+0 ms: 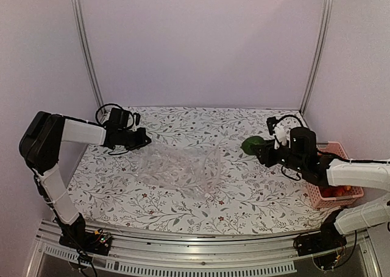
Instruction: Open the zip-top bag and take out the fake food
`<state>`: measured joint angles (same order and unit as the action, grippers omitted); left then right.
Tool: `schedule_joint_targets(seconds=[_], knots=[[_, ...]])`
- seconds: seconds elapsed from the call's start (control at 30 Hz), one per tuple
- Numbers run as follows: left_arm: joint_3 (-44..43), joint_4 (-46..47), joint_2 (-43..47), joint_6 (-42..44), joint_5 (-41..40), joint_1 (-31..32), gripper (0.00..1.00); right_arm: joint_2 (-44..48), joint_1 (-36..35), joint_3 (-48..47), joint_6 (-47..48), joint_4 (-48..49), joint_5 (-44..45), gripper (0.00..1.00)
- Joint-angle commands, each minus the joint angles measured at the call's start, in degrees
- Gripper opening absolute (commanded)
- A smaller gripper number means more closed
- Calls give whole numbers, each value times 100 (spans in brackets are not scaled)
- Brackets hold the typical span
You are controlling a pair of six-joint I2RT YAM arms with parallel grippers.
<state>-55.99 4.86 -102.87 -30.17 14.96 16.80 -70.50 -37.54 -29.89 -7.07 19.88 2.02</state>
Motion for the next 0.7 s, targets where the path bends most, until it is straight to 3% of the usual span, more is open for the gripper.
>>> schedule_joint_targets(seconds=[0.0, 0.17, 0.33, 0.67], knots=[[-154, 109, -165, -68, 147, -50, 0, 726, 1066, -129, -639, -1498, 128, 46], [-158, 209, -241, -98, 234, -50, 0, 1378, 2336, -258, -830, -2523, 197, 46], [-176, 306, -346, -132, 360, -53, 0, 1404, 3398, -455, -784, -2995, 215, 46], [-300, 356, -495, -155, 520, -65, 0, 1077, 4457, -568, -745, -3017, 613, 49]])
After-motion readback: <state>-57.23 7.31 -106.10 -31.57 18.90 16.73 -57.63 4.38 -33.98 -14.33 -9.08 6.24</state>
